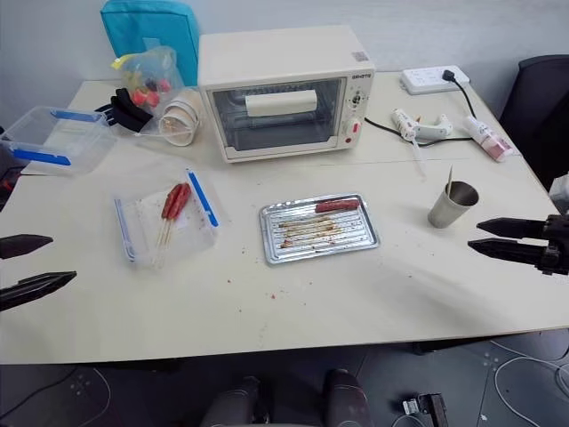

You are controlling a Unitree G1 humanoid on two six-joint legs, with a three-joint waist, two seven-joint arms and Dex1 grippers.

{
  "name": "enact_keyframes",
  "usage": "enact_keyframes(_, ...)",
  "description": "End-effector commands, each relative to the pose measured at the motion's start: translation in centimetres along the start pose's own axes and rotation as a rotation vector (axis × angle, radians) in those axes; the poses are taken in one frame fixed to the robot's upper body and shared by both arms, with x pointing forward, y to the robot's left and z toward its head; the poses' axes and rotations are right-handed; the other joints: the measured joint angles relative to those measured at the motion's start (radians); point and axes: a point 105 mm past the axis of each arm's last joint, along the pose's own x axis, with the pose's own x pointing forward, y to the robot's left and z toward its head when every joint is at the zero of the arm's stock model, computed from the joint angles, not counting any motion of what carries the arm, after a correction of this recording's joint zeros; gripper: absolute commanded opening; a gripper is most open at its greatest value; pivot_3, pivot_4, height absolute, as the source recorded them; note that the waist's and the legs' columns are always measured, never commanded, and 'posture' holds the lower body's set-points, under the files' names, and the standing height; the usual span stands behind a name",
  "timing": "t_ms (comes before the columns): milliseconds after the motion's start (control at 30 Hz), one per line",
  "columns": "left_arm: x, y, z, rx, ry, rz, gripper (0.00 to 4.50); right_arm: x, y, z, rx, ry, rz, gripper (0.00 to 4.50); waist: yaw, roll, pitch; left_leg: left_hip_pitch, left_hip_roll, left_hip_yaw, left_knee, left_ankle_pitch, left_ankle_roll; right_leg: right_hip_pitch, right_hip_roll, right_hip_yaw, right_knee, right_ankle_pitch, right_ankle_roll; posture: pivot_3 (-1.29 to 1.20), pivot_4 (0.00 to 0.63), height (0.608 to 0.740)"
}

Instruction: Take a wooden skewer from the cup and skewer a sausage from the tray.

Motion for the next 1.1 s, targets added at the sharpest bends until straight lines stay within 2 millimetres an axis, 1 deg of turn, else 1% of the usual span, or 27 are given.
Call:
enact_keyframes(33, -0.2, -0.2, 0.4, 0.044, -0.001, 0.010, 4.33, -0.3, -0.1, 0.8, -0.036, -0.018, -0.015, 2.30, 0.000, 0.000, 0.000, 0.000, 0.000, 0.000, 0.000, 0.000, 0.000, 0.000, 0.000, 0.000, 0.000, 0.000, 0.000, 0.00, 0.150, 0.740)
enact_keyframes(300, -0.1, 0.2, 0.9, 0.035, -0.025, 0.015, 4.33, -0.2, -0.3, 0.8, -0.039, -0.021, -0.025, 2.30, 0.000, 0.000, 0.000, 0.000, 0.000, 0.000, 0.000, 0.000, 0.000, 0.000, 0.000, 0.000, 0.000, 0.000, 0.000, 0.00, 0.150, 0.740)
enact_keyframes(767, 0.1, 0.1, 1.1, 0.046, -0.028, 0.014, 4.33, 0.0, -0.6, 0.9, -0.034, -0.040, -0.052, 2.30, 0.000, 0.000, 0.000, 0.001, 0.000, 0.001, 0.000, 0.000, 0.000, 0.000, 0.001, 0.001, 0.001, 0.000, 0.000, 0.00, 0.150, 0.740)
enact_keyframes(867, 0.3, 0.1, 1.2, 0.050, -0.032, 0.010, 4.36, -0.1, -1.2, 1.1, 0.008, -0.058, -0.092, 2.90, 0.001, 0.000, 0.000, 0.001, 0.000, 0.001, 0.000, 0.000, 0.000, 0.000, 0.001, 0.001, 0.001, 0.000, 0.000, 0.00, 0.150, 0.740)
enact_keyframes(900, 0.4, 0.2, 1.3, 0.051, -0.034, 0.009, 4.36, -0.2, -1.3, 1.2, 0.010, -0.060, -0.097, 3.17, 0.001, 0.000, 0.000, 0.001, 0.000, 0.001, 0.000, 0.000, 0.000, 0.000, 0.001, 0.001, 0.001, 0.000, 0.000, 0.00, 0.150, 0.740)
enact_keyframes(1000, 0.8, 0.0, 2.1, 0.056, -0.064, -0.013, 4.36, -0.3, -1.3, 1.2, -0.026, -0.055, -0.113, 4.22, 0.002, 0.000, 0.000, 0.001, 0.000, 0.001, 0.000, 0.000, 0.000, 0.000, 0.001, 0.001, 0.001, 0.000, 0.000, 0.00, 0.150, 0.740)
enact_keyframes(1033, 1.0, -0.1, 2.5, 0.059, -0.076, -0.026, 4.36, -0.3, -1.4, 1.3, -0.034, -0.062, -0.124, 4.48, 0.002, 0.000, 0.000, 0.001, 0.000, 0.001, 0.000, 0.000, 0.000, 0.000, 0.001, 0.001, 0.001, 0.000, 0.000, 0.00, 0.150, 0.740)
enact_keyframes(1100, 1.5, -0.7, 3.5, 0.055, -0.111, -0.073, 4.36, -0.4, -2.1, 1.9, -0.042, -0.101, -0.175, 4.48, 0.001, 0.000, 0.000, 0.001, 0.000, 0.001, 0.000, 0.000, 0.000, 0.000, 0.001, 0.001, 0.001, 0.000, 0.000, 0.00, 0.150, 0.740)
